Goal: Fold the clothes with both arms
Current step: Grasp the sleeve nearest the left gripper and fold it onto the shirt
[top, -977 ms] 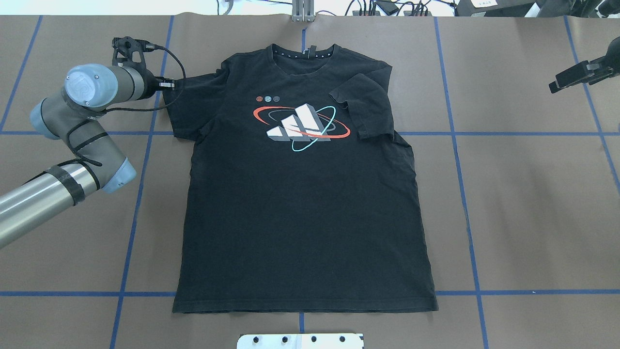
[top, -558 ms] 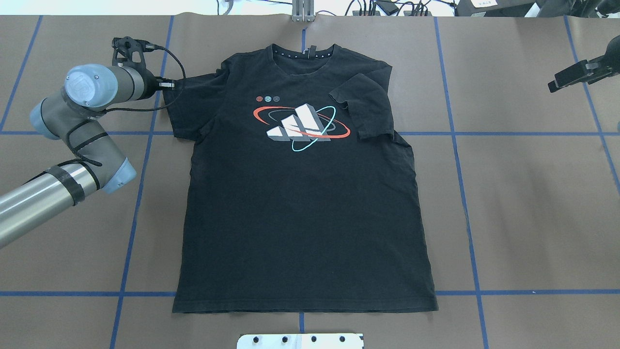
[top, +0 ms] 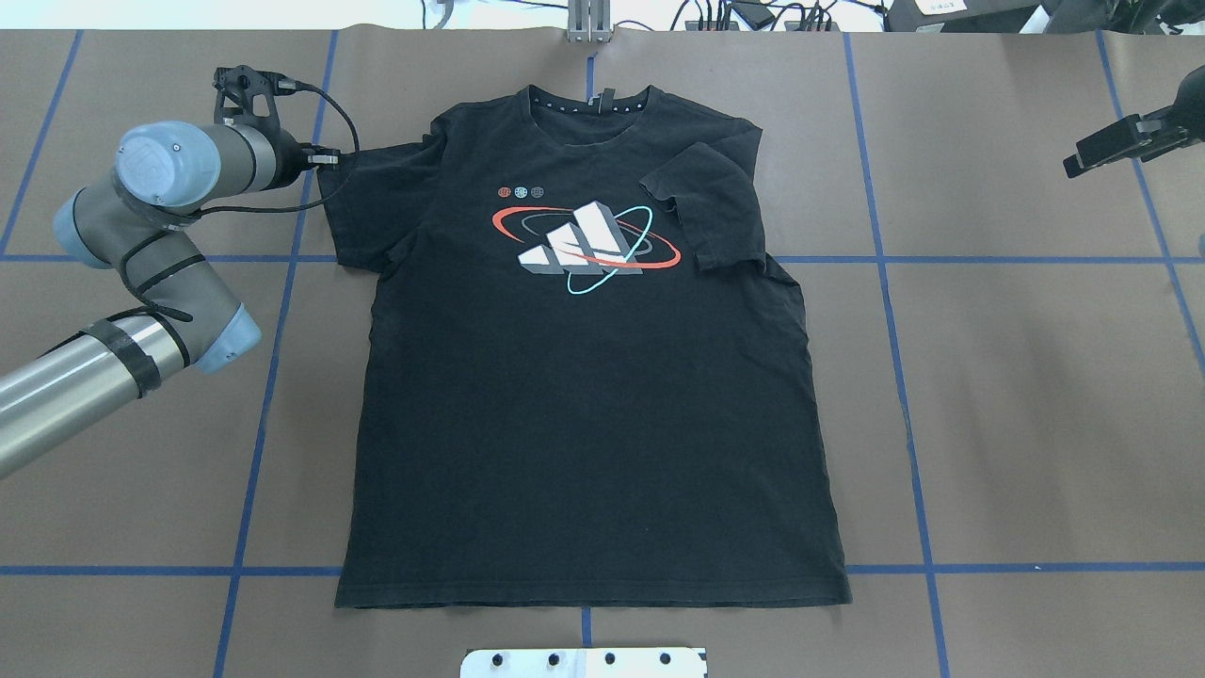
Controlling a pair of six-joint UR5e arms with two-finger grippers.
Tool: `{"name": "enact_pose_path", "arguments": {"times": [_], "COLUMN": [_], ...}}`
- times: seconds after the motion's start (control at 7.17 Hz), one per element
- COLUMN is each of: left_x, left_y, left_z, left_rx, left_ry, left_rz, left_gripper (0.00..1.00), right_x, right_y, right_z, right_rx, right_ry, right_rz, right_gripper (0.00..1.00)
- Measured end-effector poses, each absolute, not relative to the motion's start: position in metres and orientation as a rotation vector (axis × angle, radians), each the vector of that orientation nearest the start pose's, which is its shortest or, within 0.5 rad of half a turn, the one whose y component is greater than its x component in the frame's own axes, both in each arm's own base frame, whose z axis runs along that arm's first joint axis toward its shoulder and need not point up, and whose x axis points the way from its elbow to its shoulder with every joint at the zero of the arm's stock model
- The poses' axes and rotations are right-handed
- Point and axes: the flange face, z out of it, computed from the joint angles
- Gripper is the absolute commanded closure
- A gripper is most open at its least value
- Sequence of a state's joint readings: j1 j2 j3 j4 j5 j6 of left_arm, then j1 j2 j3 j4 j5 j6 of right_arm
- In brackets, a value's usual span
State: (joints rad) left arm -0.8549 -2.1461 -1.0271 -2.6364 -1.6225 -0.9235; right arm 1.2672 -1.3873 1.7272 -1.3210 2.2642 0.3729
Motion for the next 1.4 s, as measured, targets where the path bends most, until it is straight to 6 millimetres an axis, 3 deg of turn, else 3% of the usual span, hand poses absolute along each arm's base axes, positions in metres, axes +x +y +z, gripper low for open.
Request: {"name": "enact_pose_path", "arguments": {"times": [0.28,0.7,0.84,1.12,1.4], "left_x": [0.388,0.385,0.399,0.450,0.495], "left_y": [-0.653,-0.636,-0.624,-0.601,-0.601], "left_z": [0.430,0.339,0.313,0.266,0.239], "left_rx": [0.718,0.623,0.576,0.501,0.453], "left_ry": [0.885,0.857,0.856,0.855,0.862], "left_rz": [-0.140,-0.167,-0.196,-0.239,-0.275], "left_gripper": [1.00,1.00,1.00,1.00,1.00], "right_x": [-0.105,-0.105,-0.105,-0.105,-0.105], "right_y": [-0.568,-0.568,-0.568,-0.568,-0.568], "right_z": [0.458,0.458,0.458,0.458,0.458], "right_rx": [0.310,0.308,0.308,0.308,0.308], "right_ry": [-0.822,-0.822,-0.822,-0.822,-0.822], "right_rz": [-0.138,-0.137,-0.137,-0.137,-0.136], "right_gripper": [0.00,0.00,0.00,0.00,0.00]}}
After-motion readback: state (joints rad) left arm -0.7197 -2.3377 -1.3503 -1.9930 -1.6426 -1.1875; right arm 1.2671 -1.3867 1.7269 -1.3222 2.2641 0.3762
